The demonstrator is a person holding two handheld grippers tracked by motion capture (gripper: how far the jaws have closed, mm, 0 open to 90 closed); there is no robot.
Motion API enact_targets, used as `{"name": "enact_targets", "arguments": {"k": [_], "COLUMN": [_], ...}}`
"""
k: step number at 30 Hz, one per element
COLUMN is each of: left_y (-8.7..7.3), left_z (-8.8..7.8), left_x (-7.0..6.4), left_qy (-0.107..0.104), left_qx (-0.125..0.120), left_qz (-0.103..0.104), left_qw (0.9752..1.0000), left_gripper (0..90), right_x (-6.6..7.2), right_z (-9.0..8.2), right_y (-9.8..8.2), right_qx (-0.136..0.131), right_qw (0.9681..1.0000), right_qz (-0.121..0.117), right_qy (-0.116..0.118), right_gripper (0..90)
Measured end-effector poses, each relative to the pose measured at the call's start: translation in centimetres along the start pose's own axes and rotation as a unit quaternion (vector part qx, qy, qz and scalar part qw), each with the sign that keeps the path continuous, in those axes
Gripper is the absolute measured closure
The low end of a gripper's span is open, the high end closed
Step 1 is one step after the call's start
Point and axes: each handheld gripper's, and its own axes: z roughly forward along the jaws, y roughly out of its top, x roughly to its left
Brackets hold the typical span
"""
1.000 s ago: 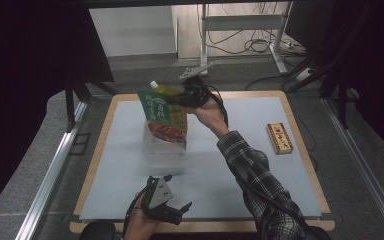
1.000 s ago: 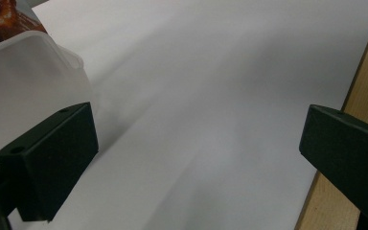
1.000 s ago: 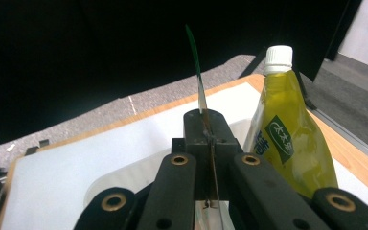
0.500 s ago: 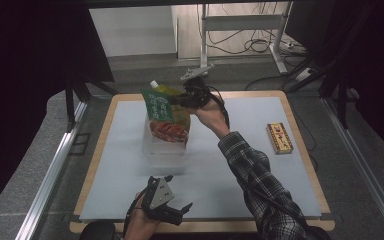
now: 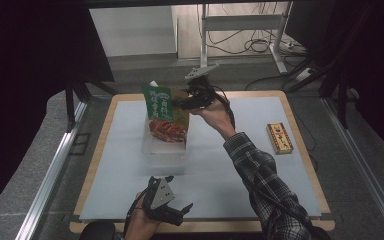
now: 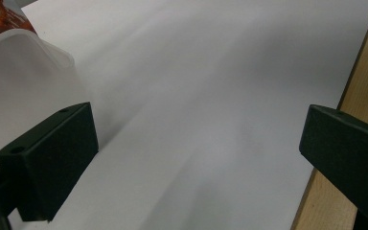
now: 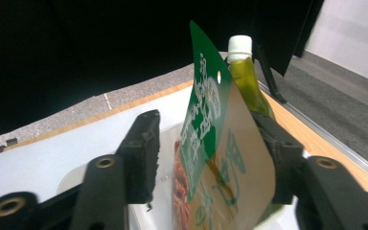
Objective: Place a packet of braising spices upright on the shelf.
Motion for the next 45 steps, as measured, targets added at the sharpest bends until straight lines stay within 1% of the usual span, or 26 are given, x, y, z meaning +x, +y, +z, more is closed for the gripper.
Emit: {"name": "enact_targets", "arguments": {"k": [1,5,11,15,19,23,28,31,33,45], "left_y": [0.0,0.0,0.0,0.0,0.0,0.0,0.0,0.0,0.0,0.0], "left_z": [0.0,0.0,0.1,0.1,0.1,0.1,0.1,0.1,0.1,0.1], "left_x": [0.0,0.0,0.0,0.0,0.0,0.0,0.0,0.0,0.0,0.0], "left_qy": [0.0,-0.001,-0.001,-0.001,0.0,0.0,0.001,0.001,0.001,0.003], "left_qx": [0.0,0.003,0.005,0.004,0.005,0.006,0.005,0.006,0.006,0.004], "left_qz": [0.0,0.003,0.005,0.004,0.005,0.005,0.004,0.005,0.005,0.002], "left_qw": [1.0,1.0,1.0,1.0,1.0,1.0,1.0,1.0,1.0,1.0], "left_gripper": [0.0,0.0,0.0,0.0,0.0,0.0,0.0,0.0,0.0,0.0], "right_x": [0.0,-0.2,-0.2,-0.4,-0.6,-0.7,-0.8,-1.0,-1.0,-1.3], "right_z": [-0.2,-0.8,-1.6,-2.1,-2.7,-3.1,-3.8,-4.1,-4.5,-6.8], "right_y": [-0.1,-0.3,-0.8,-1.3,-2.0,-2.6,-3.5,-4.0,-4.4,-6.3], "right_qx": [0.002,0.004,0.007,0.01,0.008,0.012,0.016,0.024,0.032,0.035], "right_qw": [1.0,0.9997,0.9992,0.9991,0.9983,0.9974,0.9965,0.9959,0.995,0.9917], "right_qz": [-0.003,0.007,0.006,0.011,0.011,0.007,0.016,0.017,0.013,0.022], "right_qy": [-0.006,-0.023,-0.038,-0.04,-0.057,-0.07,-0.081,-0.086,-0.094,-0.122], "right_gripper": [42.7,34.0,26.0,21.1,18.9,16.5,13.9,13.3,13.1,13.3]}}
